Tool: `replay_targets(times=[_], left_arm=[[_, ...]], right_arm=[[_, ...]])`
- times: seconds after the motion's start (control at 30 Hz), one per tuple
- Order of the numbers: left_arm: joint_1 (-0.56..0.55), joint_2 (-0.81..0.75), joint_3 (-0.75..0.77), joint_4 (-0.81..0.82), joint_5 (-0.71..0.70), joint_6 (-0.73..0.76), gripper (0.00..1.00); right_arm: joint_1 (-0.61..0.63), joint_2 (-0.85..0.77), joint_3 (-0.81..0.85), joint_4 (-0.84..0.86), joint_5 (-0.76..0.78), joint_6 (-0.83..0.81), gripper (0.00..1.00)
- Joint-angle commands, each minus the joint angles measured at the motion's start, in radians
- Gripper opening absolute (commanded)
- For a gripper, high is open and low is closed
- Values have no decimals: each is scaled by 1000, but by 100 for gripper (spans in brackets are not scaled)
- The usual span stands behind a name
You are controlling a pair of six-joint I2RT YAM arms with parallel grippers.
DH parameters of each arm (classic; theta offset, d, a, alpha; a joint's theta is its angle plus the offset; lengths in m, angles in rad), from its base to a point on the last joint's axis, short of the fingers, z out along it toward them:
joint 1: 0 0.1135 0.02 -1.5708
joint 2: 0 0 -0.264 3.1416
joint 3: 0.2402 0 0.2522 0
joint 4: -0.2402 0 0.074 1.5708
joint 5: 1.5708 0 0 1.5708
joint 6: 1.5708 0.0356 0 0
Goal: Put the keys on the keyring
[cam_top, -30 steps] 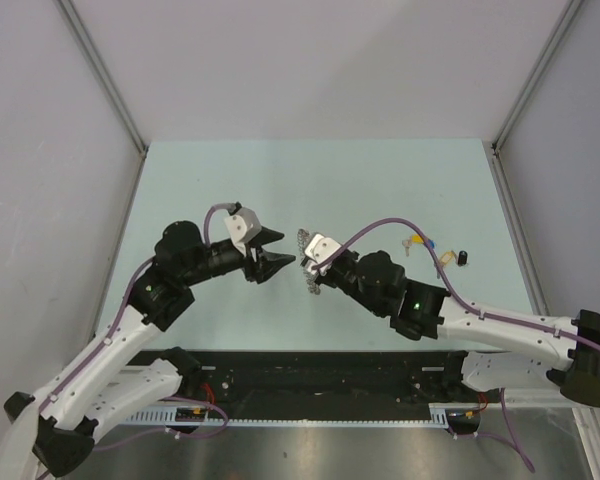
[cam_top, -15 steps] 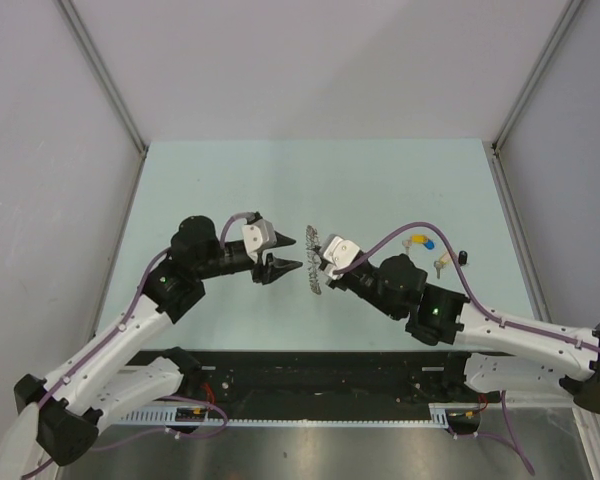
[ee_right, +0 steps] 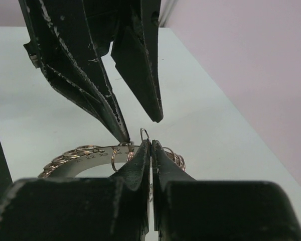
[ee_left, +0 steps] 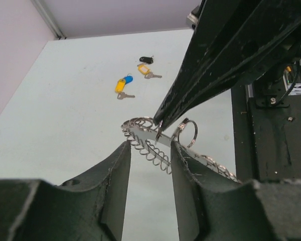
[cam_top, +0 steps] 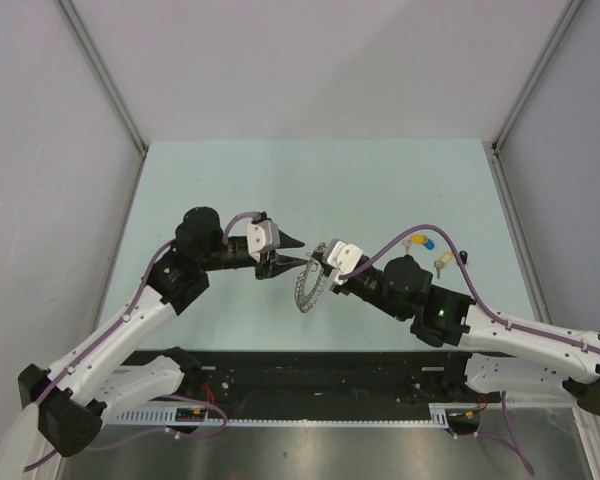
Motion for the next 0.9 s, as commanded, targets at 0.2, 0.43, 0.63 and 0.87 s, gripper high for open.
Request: replay_targets(times=[0.2, 0.43, 0.63, 0.87], left_arm=[[0, 39, 74, -45, 87, 66, 36], [2, 37, 80, -80, 82, 86, 20], [0, 23, 83, -117, 82, 108, 21], [2, -43, 79, -198, 26, 126, 50]], right_arm=[[1, -28, 9, 42, -50, 2, 0], [1, -27, 8, 38, -59, 4, 0], [3, -27, 9, 35, -70, 7, 0], [1, -30, 8, 29, -68, 7, 0]])
